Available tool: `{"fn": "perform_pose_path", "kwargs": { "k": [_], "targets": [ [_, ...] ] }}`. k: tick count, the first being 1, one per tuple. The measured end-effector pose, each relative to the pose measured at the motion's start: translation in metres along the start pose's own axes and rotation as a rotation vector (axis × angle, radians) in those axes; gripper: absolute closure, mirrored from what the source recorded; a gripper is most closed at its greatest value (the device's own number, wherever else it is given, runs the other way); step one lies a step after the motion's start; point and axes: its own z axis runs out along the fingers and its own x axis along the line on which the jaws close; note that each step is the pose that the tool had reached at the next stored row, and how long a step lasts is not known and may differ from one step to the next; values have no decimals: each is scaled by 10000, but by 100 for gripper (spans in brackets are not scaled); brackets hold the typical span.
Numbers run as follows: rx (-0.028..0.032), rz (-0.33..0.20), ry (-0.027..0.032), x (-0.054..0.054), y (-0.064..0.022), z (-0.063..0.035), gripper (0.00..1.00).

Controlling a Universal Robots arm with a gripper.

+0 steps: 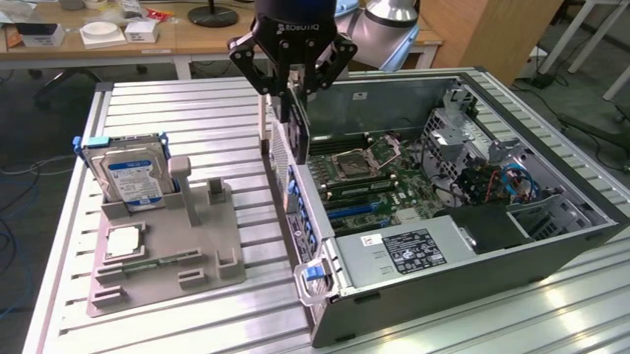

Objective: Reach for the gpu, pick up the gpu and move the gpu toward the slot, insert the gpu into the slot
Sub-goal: 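Pick up the gpu and move the gpu toward the slot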

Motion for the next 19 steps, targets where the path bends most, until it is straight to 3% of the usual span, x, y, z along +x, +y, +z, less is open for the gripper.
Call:
{"fn": "perform_pose_path", "kwargs": {
  "k": [19],
  "targets": [
    [-3,-8,-1,-155,0,5,73]
  ]
}}
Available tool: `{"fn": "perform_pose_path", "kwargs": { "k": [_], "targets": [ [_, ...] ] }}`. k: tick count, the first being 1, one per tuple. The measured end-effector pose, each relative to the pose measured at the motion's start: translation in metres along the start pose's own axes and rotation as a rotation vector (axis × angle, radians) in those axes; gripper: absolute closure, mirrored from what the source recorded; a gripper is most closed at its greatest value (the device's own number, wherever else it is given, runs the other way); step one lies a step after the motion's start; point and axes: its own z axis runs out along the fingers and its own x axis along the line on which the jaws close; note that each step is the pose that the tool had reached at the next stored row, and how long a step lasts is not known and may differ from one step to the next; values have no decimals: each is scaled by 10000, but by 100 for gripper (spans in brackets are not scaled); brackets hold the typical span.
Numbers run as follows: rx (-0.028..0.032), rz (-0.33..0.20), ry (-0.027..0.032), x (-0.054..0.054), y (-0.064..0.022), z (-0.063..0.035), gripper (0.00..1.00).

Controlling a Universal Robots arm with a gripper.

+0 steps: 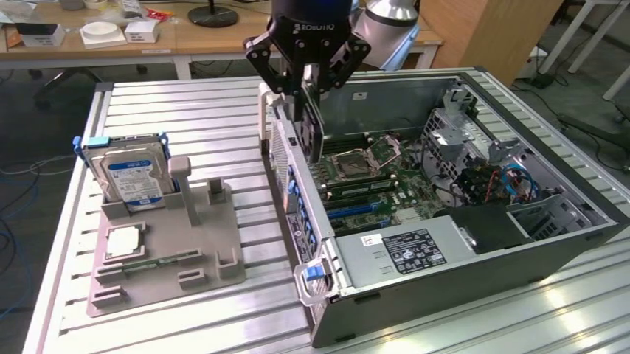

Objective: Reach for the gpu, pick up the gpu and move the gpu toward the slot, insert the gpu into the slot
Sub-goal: 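Pick up the gpu and move the gpu toward the slot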

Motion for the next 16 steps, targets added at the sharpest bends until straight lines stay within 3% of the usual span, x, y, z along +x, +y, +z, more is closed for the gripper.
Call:
{"fn": "perform_pose_path", "kwargs": {
  "k": [16],
  "targets": [
    [-6,-10,1,-179,0,5,73]
  ]
}}
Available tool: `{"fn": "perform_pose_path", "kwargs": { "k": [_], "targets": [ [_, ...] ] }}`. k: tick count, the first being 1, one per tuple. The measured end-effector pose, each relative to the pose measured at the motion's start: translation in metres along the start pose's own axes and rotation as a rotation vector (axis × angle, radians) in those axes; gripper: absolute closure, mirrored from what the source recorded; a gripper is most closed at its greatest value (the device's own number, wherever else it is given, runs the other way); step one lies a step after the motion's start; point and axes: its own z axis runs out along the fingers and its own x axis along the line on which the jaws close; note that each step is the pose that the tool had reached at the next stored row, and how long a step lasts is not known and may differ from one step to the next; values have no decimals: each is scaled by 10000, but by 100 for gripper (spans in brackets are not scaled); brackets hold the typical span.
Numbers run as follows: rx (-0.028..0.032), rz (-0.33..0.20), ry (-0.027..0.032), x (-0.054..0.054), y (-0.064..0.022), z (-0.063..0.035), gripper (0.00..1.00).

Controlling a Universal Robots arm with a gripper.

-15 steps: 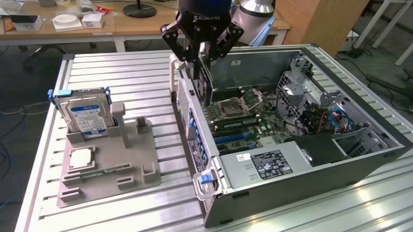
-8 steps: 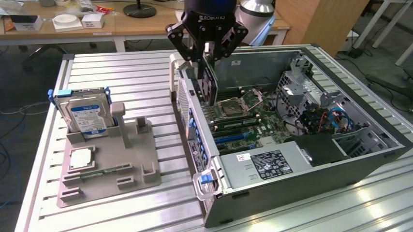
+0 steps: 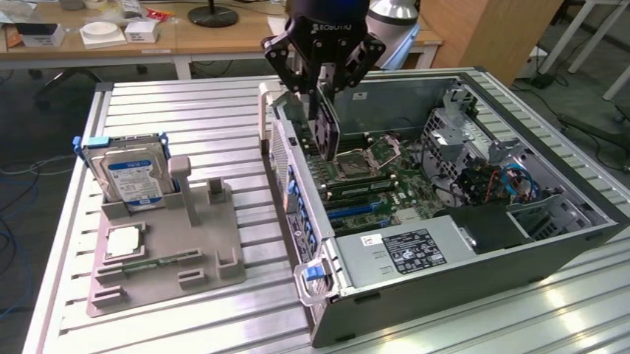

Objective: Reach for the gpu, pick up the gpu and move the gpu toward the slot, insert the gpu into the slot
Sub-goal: 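Pick up the gpu and move the gpu toward the slot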

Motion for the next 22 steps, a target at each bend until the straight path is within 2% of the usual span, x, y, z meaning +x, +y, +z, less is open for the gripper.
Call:
{"fn": "perform_pose_path", "kwargs": {
  "k": [22],
  "targets": [
    [-1,-32,1,-171,-1,5,73]
  ]
}}
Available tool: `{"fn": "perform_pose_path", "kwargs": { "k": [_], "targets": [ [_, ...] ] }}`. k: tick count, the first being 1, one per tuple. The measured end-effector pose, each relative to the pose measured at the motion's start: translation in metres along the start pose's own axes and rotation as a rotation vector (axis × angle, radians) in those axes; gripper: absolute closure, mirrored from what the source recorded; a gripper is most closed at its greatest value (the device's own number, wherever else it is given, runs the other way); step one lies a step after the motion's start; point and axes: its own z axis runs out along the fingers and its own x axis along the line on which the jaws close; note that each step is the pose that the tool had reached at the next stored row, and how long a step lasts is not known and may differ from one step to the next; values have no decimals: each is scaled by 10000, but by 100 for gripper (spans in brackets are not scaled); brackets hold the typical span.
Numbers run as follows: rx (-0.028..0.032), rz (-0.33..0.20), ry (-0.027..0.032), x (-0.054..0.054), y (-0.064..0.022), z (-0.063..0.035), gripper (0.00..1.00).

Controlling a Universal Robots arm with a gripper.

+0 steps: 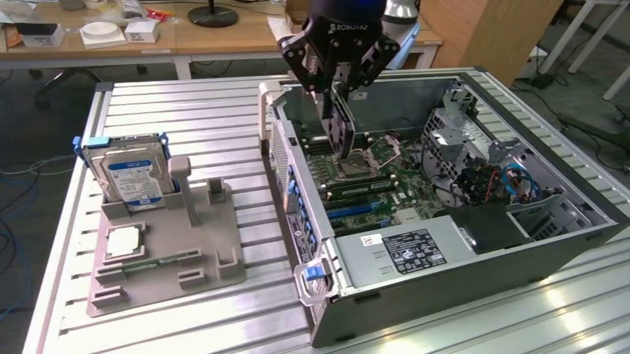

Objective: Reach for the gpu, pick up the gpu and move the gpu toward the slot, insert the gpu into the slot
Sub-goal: 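Pick up the gpu and move the gpu toward the slot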

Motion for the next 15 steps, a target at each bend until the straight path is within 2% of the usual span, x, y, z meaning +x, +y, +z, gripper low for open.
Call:
{"fn": "perform_pose_path", "kwargs": {
  "k": [15],
  "targets": [
    [0,-10,0,-98,0,3,73]
  ]
}}
